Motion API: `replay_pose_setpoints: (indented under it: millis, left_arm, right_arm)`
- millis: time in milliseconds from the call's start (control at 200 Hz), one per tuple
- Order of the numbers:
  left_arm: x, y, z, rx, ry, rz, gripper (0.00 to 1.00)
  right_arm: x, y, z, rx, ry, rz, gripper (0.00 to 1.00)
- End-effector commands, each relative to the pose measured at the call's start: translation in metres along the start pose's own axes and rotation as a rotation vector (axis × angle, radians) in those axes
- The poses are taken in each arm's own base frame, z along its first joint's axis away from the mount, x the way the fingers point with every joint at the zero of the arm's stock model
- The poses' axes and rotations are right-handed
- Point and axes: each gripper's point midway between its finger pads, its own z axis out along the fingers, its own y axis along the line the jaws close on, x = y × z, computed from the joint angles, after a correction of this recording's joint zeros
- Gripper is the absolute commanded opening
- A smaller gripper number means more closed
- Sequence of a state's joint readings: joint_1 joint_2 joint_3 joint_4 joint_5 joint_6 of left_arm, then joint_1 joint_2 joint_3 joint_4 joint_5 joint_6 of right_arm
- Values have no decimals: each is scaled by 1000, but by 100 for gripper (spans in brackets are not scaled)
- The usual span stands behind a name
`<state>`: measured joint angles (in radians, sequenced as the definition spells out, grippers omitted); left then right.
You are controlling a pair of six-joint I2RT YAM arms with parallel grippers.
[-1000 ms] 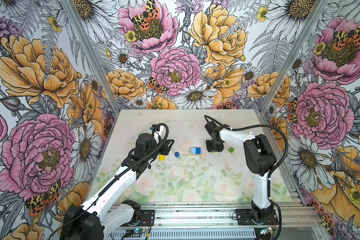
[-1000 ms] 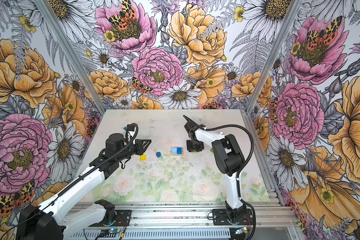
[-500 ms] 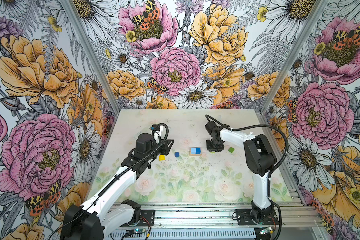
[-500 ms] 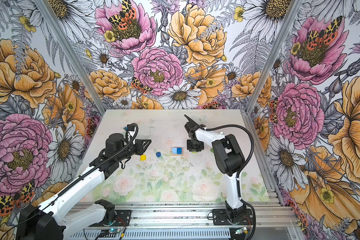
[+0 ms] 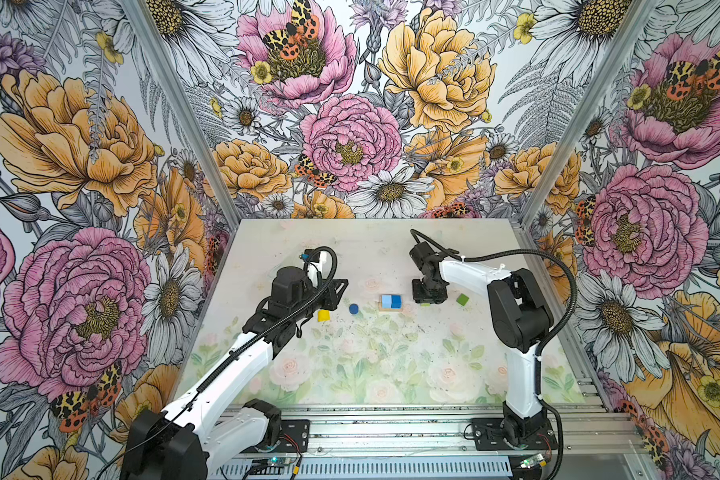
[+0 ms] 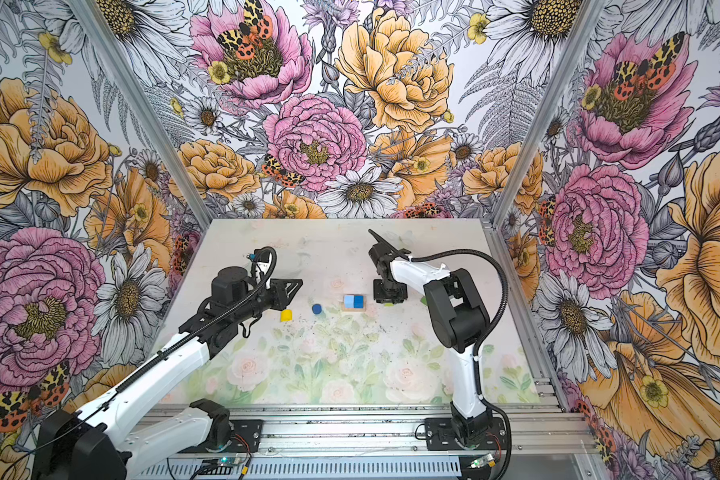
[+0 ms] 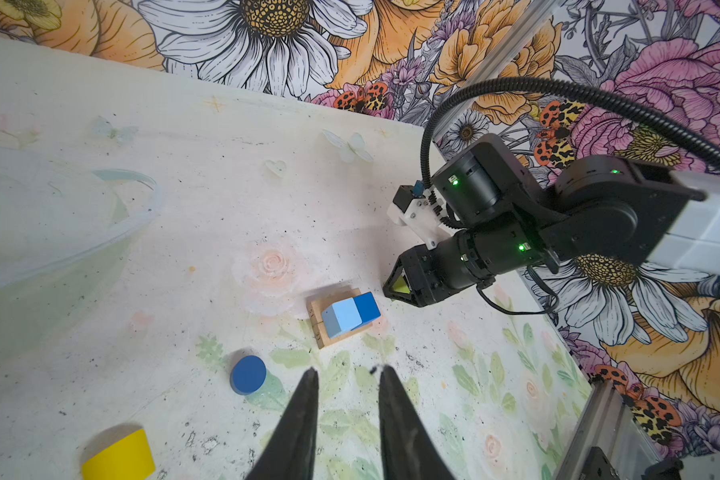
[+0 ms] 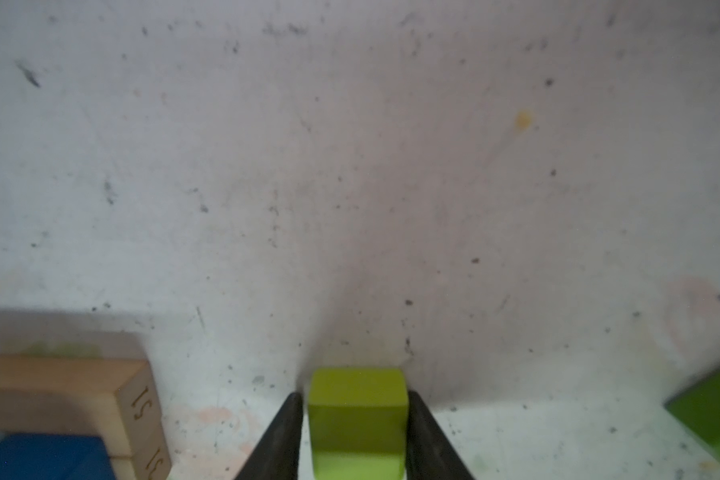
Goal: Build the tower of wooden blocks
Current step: 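Lift the lime-green cube and carry it over the blue cubes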
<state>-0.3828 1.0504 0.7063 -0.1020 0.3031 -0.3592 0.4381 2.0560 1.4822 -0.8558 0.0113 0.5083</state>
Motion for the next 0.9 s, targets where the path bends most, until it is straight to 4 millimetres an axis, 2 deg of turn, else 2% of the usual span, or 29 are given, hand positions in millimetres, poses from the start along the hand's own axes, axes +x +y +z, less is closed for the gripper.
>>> replay_pose_setpoints:
  millis: [0, 345, 495, 640, 896]
  left_arm:
    - [-5, 0, -3, 1, -33, 22, 27]
    - [-5, 0, -4, 0, -34, 23, 27]
    - [-5, 0, -4, -1, -33, 24, 27]
    - [-6, 0, -5, 0, -37, 26, 27]
    - [-6, -2, -8, 5, -47, 30, 27]
  right_arm:
    - [-5, 0, -16, -8, -42, 10, 42]
    - [-4, -2, -13, -8, -34, 5, 31]
    - [-2, 0, -11, -17, -21, 2, 15]
    - [-4, 2, -20, -29, -37, 2, 5]
    - [-4, 5, -50, -29, -67, 6, 0]
